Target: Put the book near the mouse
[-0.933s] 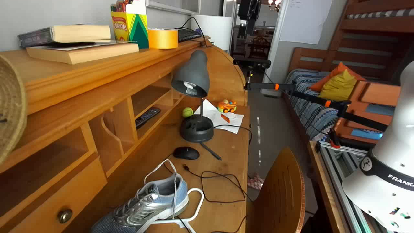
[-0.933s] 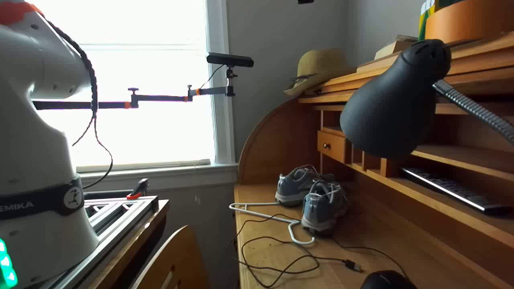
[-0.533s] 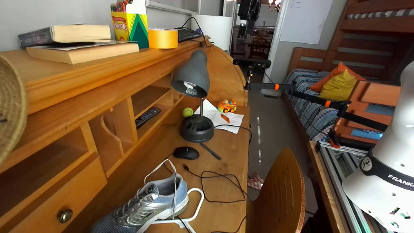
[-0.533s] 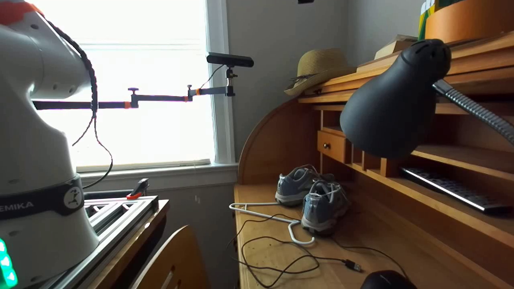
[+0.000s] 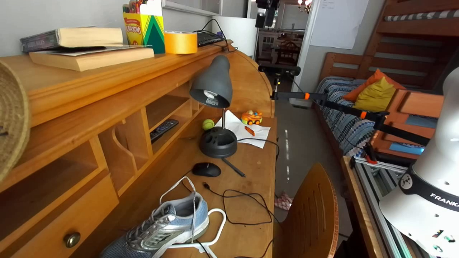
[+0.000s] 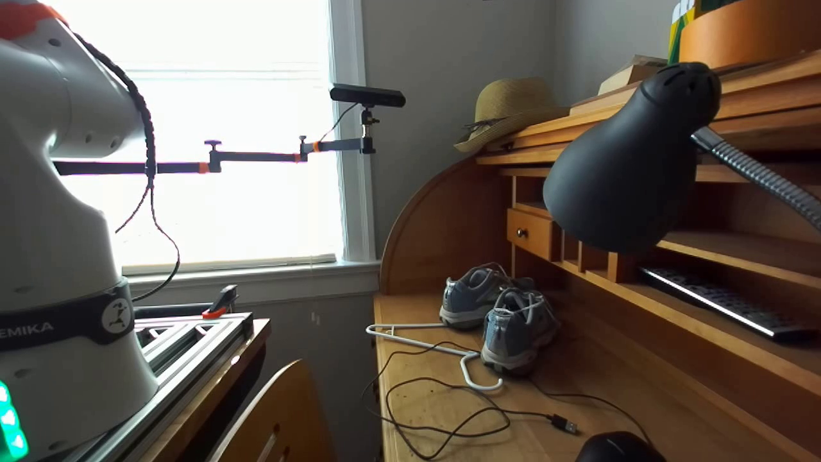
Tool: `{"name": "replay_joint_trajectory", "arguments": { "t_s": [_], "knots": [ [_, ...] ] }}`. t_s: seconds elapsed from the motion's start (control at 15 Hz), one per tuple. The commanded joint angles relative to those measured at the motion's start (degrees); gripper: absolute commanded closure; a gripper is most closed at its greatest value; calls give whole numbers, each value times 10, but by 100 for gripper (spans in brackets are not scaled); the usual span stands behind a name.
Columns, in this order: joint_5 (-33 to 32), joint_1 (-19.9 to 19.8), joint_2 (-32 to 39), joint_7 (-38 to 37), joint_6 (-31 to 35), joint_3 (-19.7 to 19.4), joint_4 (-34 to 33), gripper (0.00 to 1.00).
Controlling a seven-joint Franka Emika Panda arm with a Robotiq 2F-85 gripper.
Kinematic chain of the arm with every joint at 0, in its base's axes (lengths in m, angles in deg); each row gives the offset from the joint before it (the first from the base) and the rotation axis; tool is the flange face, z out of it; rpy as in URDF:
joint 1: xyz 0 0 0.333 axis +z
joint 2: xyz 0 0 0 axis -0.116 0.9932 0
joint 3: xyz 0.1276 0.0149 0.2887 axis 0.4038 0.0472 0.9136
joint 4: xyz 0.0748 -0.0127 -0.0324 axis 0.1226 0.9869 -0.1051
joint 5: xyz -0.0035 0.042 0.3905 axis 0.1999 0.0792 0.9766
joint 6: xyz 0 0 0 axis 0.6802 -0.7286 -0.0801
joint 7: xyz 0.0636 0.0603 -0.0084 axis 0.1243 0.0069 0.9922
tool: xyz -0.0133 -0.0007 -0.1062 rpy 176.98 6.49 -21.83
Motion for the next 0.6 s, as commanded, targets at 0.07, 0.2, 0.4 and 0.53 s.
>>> {"name": "replay_joint_trajectory", "arguments": {
  "t_s": [0.07, 0.2, 0.4, 0.53],
  "knots": [
    [-42, 26, -9, -60, -32, 61, -44, 0],
    [-68, 36, -12, -83, -9, 91, -46, 0],
    [-121, 51, -13, -113, 39, 132, -36, 0],
    [-148, 62, -6, -141, 57, 159, -40, 0]
  ]
}}
